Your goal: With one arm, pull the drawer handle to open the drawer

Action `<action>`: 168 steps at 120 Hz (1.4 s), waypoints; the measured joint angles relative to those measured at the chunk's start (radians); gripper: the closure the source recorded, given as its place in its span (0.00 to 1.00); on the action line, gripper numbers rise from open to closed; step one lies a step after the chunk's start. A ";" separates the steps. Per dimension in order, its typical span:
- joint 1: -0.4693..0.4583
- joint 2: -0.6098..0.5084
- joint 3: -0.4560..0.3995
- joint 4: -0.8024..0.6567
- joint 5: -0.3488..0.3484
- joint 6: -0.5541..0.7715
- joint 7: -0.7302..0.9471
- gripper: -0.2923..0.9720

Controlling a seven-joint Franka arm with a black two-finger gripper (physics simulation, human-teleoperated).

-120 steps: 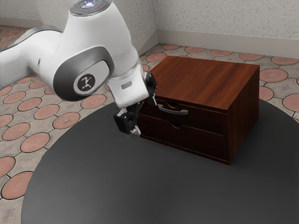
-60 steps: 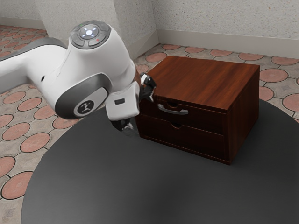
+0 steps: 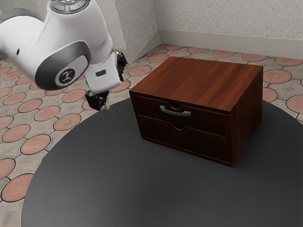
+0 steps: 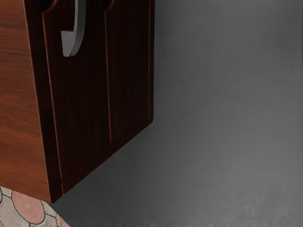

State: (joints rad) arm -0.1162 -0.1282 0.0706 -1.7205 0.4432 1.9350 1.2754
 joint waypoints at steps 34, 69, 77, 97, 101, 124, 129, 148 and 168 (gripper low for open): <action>0.016 0.071 0.007 0.002 0.027 0.035 -0.034 0.23; -0.013 0.093 0.007 -0.057 0.028 0.149 -0.058 0.23; -0.019 0.097 0.007 -0.068 0.026 0.173 -0.062 0.24; -0.028 0.111 0.008 -0.082 0.032 0.256 -0.067 0.33; -0.029 0.113 0.008 -0.083 0.031 0.270 -0.068 0.35; -0.034 0.123 0.008 -0.101 0.024 0.318 -0.074 0.46; -0.037 0.125 0.009 -0.105 0.023 0.323 -0.076 0.48; -0.060 0.149 0.029 -0.105 0.024 0.351 -0.079 0.50; -0.049 0.178 0.034 -0.095 0.022 0.382 -0.082 0.51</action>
State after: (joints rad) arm -0.1649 0.0496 0.1046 -1.8156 0.4648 2.3169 1.1929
